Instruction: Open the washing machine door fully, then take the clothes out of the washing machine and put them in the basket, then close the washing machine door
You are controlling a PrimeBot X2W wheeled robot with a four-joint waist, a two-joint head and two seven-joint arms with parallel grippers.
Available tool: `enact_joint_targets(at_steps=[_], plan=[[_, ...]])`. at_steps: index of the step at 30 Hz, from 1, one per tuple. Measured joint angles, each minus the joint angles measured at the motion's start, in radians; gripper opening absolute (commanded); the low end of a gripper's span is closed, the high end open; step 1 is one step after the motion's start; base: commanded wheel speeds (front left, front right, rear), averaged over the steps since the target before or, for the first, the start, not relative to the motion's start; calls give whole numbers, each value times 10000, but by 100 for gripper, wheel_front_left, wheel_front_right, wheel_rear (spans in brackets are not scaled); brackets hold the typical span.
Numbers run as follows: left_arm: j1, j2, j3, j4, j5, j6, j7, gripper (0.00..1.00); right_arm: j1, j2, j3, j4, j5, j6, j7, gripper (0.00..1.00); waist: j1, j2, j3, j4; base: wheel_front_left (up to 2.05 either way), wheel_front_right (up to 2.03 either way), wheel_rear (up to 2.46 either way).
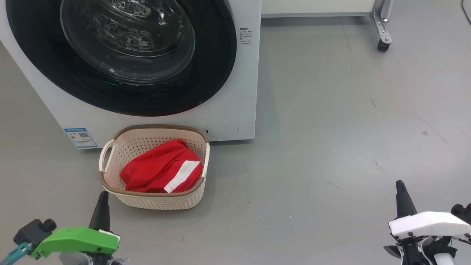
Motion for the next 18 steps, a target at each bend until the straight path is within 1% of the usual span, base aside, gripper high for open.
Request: enact_joint_targets(at_steps=[18], plan=[[-5,-25,533,-130,-1852,-2,598,0,-322,40,-460,366,2261,341,550,0,0,0,-40,-1,0,0,0]])
